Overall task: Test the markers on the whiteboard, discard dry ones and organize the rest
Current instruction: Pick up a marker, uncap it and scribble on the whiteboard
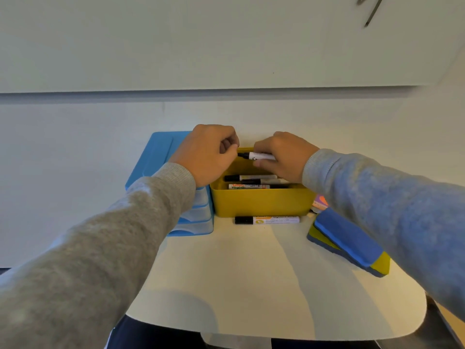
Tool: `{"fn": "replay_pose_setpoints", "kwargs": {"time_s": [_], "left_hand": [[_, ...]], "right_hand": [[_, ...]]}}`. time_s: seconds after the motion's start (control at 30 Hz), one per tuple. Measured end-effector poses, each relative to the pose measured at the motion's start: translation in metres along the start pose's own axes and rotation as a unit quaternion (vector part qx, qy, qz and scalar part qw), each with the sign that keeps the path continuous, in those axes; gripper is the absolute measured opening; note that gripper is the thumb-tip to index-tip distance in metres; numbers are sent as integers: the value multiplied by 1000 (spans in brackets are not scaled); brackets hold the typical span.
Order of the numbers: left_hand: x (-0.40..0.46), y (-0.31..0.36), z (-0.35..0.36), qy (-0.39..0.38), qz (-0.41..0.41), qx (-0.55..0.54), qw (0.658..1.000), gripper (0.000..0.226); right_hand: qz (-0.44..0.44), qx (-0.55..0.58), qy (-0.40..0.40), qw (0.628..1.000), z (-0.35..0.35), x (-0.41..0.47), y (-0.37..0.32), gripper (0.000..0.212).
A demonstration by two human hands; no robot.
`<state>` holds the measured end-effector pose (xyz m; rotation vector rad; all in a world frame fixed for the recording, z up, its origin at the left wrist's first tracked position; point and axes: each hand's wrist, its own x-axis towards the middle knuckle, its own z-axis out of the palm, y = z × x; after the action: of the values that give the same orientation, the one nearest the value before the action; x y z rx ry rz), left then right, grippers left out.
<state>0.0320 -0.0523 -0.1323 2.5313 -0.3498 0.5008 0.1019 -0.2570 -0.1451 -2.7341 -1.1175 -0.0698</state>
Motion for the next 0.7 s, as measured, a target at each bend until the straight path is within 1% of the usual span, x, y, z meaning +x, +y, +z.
{"fn": "replay_pose_setpoints", "kwargs": {"time_s": [0.1,0.2,0.33,0.4,0.47,0.53,0.6,0.7], "left_hand": [[0,-1,0,4,4,-1,1000,12],[-1,0,0,6,8,10,1000,12],[-2,3,-3,-5,3,19,1000,14],[-1,2,-3,-20,-2,21,1000,15],[-1,3,-7,-35,-8,28,999,15],[2,7,-13,-45,-1,38,998,16],[7,14,-22,-44,17,54,997,16],[18,27,-44,-22,54,88,994,16]], "right_hand": [[-7,-18,7,1000,-12,-8,1,11],[15,-26,12,999,-24,-18,3,22],[60,-52,-23,997,-42,-27,5,30],[71,-42,-33,996,-53,-31,3,36],[73,-24,-22,997,-67,-37,-1,36],[61,-8,14,998,-82,-40,-7,25],[43,15,68,997,-97,-42,-15,12],[24,62,165,984,-119,-41,-28,7]]}}
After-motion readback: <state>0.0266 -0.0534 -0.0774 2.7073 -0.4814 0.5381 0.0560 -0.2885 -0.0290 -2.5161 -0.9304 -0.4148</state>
